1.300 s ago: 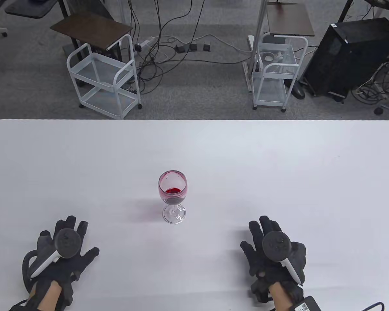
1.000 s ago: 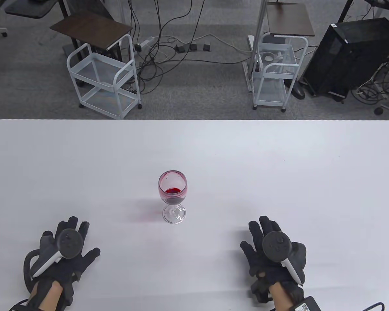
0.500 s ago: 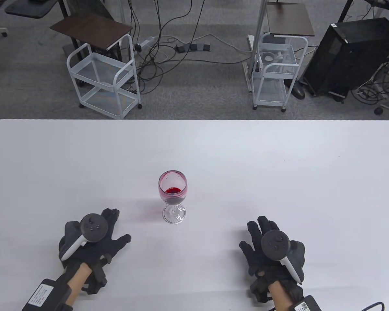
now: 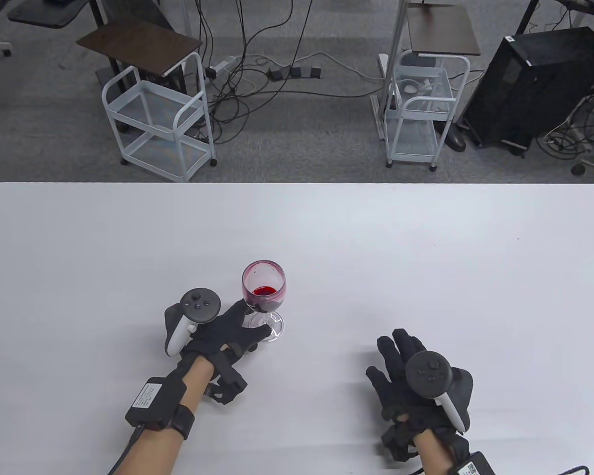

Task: Shake wine glass in air

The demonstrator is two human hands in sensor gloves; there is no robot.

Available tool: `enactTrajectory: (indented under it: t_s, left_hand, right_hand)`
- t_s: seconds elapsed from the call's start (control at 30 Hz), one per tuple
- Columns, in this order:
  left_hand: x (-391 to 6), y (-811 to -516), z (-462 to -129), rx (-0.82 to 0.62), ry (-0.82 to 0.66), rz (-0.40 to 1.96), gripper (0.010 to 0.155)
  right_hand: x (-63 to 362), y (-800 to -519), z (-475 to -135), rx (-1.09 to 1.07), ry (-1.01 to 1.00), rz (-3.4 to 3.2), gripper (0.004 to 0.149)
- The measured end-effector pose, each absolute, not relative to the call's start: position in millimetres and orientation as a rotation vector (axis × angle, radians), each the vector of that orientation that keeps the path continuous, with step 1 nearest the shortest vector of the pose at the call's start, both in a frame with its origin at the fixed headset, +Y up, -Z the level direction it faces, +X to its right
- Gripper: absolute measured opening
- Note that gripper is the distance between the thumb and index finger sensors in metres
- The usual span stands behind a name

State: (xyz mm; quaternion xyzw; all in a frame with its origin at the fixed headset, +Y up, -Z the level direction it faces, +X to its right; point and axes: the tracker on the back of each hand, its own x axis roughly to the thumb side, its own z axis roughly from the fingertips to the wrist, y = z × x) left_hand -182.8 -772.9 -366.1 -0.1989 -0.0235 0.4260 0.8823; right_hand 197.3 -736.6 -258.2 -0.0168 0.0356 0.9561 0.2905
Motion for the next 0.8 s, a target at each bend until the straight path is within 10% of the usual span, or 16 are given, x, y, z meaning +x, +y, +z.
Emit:
enactTrajectory:
  t_s: [0.4, 0.8]
  left_hand:
    - [-169.1, -778.1, -387.1, -0.401, -0.061, 1.067, 0.047]
    - [-172.2, -765.0, -365.3, -0.317, -0.116, 1.091, 0.043]
  right_hand:
    - [197.7, -736.8, -259.3, -0.024, 0.100, 2.518, 0.067]
    - [197.5, -738.8, -260.3, -0.015, 0.120, 2.506, 0.067]
